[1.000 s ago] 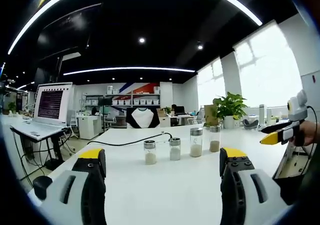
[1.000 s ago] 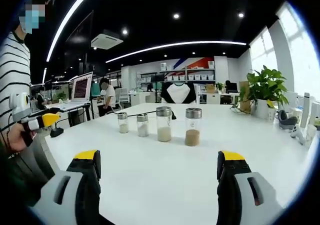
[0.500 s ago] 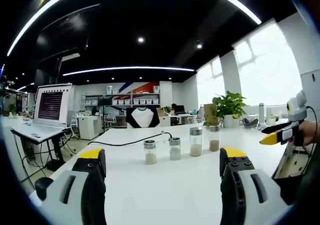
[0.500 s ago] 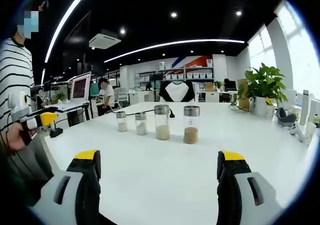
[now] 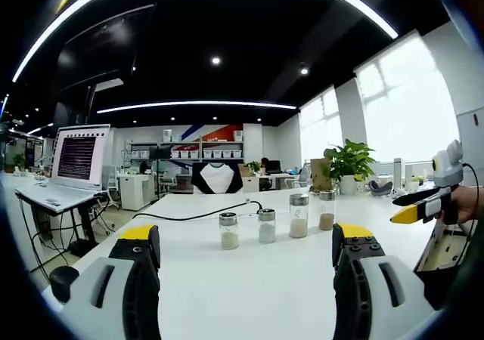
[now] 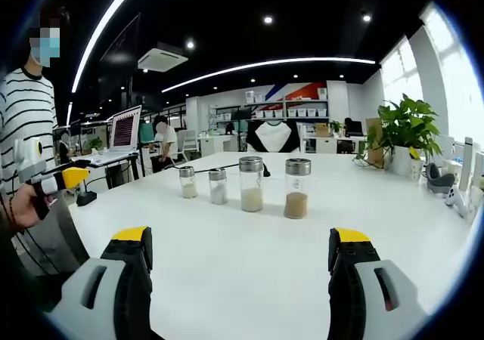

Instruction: Rotate the seasoning bottle until the label or dispensing opening points toward the visible target arrow and the bottle remains upright within the marked orientation range

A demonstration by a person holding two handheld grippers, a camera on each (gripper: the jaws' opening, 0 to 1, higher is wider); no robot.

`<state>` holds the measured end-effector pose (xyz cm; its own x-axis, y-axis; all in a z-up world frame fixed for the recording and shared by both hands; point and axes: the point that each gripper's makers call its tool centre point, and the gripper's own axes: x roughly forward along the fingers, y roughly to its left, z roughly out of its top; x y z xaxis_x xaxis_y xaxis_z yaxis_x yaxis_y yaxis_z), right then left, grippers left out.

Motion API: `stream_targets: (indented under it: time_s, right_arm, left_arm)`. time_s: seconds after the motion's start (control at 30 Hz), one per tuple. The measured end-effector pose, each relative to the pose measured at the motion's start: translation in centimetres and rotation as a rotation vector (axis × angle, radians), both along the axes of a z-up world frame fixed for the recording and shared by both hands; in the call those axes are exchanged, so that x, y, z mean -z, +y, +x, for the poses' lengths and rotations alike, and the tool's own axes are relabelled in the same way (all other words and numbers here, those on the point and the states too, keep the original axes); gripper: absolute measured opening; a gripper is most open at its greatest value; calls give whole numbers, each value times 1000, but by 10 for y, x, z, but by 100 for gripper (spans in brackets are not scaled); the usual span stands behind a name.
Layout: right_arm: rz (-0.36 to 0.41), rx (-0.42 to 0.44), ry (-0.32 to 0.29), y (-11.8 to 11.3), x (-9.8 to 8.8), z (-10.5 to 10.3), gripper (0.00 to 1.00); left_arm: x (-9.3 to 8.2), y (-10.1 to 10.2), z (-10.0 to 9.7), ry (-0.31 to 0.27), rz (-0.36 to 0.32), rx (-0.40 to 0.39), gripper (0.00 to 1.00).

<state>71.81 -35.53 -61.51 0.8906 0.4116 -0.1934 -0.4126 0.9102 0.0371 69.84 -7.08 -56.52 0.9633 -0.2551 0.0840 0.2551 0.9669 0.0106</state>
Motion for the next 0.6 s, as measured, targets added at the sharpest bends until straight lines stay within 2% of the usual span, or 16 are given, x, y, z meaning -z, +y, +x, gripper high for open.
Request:
stream_targets:
  time_s: [0.53,0.6]
  right_arm:
    - [15,-27,-2,8,-2,12,97]
    - [13,-26,-1,8,-1,15,97]
  left_arm:
    - [1,-7,0,12,2,12,100]
    - [-2,-7,-1,-3,11,10,100]
